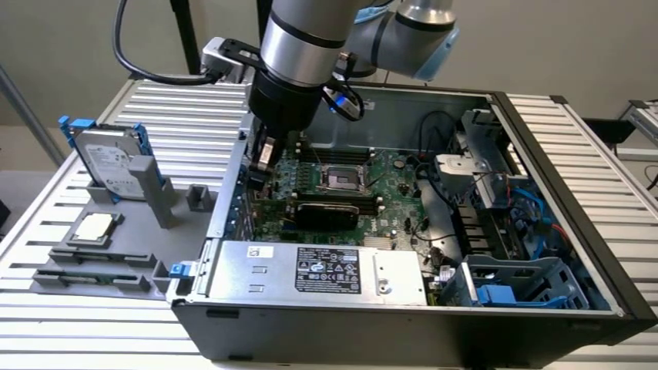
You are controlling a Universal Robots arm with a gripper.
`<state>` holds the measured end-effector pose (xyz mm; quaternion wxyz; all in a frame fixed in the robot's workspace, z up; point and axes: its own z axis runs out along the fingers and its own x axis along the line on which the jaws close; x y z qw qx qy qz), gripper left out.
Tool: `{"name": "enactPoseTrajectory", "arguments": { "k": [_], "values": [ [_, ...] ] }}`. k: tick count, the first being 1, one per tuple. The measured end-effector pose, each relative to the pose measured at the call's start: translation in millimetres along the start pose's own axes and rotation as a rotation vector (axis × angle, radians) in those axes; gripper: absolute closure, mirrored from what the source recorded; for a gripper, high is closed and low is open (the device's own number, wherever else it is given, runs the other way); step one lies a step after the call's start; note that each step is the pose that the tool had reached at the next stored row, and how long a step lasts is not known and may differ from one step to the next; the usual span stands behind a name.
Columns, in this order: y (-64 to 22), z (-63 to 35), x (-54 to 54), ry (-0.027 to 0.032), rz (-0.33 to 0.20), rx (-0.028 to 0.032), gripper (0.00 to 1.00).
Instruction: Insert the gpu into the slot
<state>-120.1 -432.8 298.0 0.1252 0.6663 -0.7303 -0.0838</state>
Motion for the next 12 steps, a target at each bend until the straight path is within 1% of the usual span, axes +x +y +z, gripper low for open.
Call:
{"name": "enactPoseTrajectory", "arguments": {
  "k": [1, 2, 3, 4, 5, 7, 8, 12],
  "values": [
    [-0.1, -2.2, 0.1, -0.0003, 0.000, 0.0010, 0.89],
    [0.0, -3.5, 0.1, -0.0005, 0.000, 0.0034, 0.89],
    [0.0, -4.0, 0.2, -0.0010, 0.000, 0.0115, 0.89],
    [-0.2, -4.0, 0.2, -0.0026, 0.001, 0.0300, 0.89],
    [-0.1, -4.0, 0.2, -0.0042, 0.001, 0.0467, 0.89],
    [-0.2, -4.0, 0.2, -0.0074, 0.001, 0.0832, 0.89],
    [-0.1, -4.0, 0.2, -0.0088, 0.001, 0.1027, 0.89],
    [-0.7, -4.2, 0.3, -0.0148, 0.000, 0.1746, 0.89]
  ]
}}
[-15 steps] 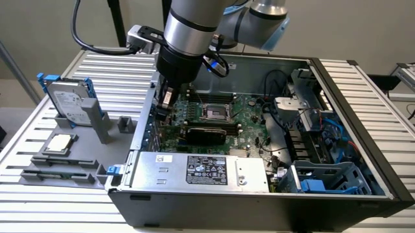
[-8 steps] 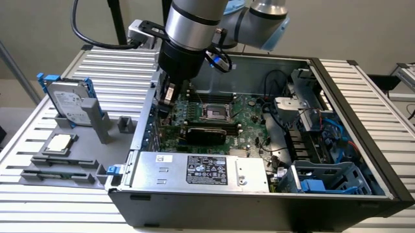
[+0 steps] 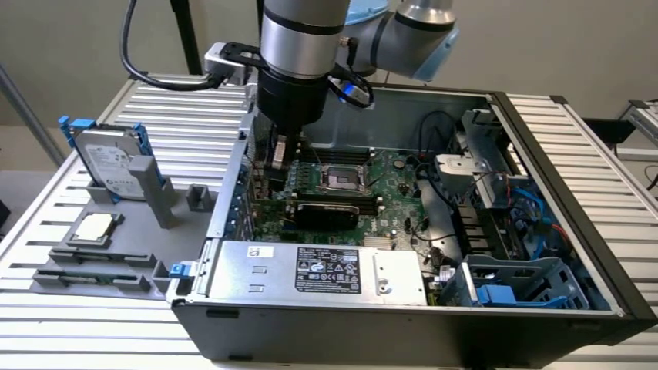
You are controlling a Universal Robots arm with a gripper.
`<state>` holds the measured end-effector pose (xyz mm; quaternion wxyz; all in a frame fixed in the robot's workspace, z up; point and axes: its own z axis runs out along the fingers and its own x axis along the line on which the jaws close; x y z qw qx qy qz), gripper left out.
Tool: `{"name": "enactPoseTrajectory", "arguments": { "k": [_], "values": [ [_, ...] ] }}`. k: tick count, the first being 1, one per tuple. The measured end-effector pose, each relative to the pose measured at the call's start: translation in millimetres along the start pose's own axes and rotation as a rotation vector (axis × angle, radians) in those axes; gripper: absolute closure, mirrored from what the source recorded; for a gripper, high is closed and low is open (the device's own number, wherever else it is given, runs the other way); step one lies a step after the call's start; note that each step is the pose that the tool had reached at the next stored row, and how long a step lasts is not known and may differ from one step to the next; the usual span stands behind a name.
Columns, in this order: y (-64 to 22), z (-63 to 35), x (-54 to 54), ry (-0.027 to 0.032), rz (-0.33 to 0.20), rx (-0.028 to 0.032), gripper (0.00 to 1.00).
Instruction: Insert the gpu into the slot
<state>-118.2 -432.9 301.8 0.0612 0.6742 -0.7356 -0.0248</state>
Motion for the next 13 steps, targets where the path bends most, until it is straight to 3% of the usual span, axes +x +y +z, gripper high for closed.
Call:
{"name": "enactPoseTrajectory", "arguments": {
  "k": [4, 6, 7, 9, 13],
  "values": [
    [-2.1, -0.3, 0.1, -0.0057, -0.001, 0.0718, 0.89],
    [-4.2, -0.5, 0.1, -0.0084, -0.001, 0.1025, 0.89],
    [-5.9, -0.7, 0.1, -0.0091, -0.001, 0.1115, 0.89],
    [-10.2, -1.2, 0.2, -0.0101, -0.002, 0.1217, 0.89],
    [-23.4, -3.3, 0.9, -0.0111, -0.003, 0.1233, 0.89]
  ]
}}
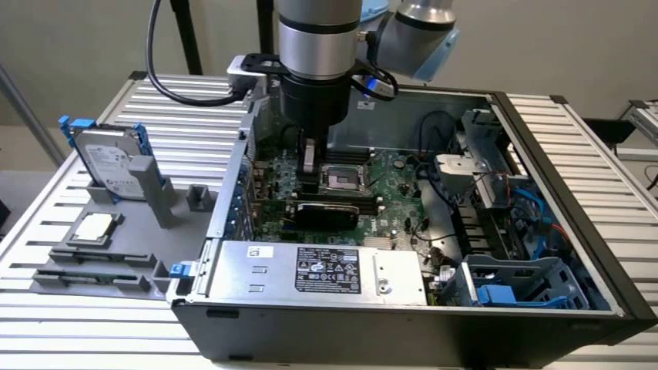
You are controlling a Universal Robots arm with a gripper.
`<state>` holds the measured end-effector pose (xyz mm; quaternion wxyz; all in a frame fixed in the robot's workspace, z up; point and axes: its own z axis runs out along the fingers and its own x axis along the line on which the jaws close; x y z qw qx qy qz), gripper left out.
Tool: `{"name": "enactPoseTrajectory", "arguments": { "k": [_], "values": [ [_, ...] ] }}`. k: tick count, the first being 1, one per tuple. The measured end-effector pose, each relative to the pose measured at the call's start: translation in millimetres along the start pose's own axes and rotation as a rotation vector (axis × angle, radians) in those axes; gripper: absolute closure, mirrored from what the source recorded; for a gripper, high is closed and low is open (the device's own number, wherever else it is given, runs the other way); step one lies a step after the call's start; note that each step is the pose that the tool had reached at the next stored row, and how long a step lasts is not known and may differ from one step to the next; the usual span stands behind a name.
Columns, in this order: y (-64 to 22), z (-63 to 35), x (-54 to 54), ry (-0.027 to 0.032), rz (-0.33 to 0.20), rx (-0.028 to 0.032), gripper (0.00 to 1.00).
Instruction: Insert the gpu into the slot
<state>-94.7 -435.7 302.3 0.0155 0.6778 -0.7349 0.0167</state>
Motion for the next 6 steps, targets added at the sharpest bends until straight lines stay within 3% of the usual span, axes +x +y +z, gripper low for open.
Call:
{"name": "enactPoseTrajectory", "arguments": {
  "k": [1, 6],
  "values": [
    [-0.5, 0.1, 0.1, 0.0000, 0.000, -0.0024, 0.89],
    [-0.5, 0.1, 0.0, -0.0001, 0.000, -0.0026, 0.89]
  ]
}}
